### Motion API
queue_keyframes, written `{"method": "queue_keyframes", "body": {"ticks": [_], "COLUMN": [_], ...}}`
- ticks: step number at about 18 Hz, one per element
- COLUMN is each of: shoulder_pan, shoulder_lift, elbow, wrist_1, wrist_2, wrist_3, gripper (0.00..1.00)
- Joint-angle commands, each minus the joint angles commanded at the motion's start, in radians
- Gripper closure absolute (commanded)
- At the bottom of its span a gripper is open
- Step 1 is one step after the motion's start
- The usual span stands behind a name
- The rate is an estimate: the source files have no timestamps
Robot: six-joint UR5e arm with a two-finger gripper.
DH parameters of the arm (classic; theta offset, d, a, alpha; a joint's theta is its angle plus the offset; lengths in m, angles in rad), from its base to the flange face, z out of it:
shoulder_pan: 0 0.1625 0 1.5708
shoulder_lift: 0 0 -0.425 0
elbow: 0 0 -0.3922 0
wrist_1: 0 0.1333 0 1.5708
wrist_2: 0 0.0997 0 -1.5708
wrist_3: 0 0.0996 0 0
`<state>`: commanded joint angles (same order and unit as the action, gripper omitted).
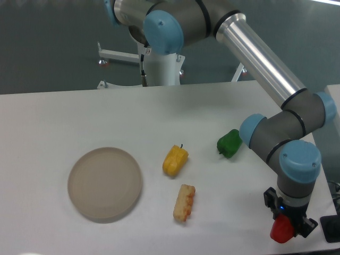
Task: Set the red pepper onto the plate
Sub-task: 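Carry the held red pepper in the gripper over to the beige plate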
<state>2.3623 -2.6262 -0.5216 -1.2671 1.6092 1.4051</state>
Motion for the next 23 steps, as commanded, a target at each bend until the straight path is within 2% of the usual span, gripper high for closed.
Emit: {"method": "queue_keyframes", "body": {"ticks": [5,10,12,13,16,20,23], "shoulder_pan": [-0.024,-0.054,-0.069,-0.083,-0.115,-0.196,-0.280], "shoulder_lift": [0.031,0.150,0.243,0.274,0.435,0.560,0.615], "elbow": [-0.024,-0.175,-0.292,-0.329,-0.536,-0.685,-0.784], "wrist_1": [-0.005,-0.014,-0.014,-0.015,-0.015,-0.031,-0.032], "wrist_2": [0.005,-0.005,-0.009,-0.009,-0.047,-0.057,-0.069], "wrist_3": [-0.005,-0.064,-0.116,-0.138,-0.218,-0.378,-0.535], "gripper": [0.35,0.35,0.35,0.35,0.35,0.35,0.36]}}
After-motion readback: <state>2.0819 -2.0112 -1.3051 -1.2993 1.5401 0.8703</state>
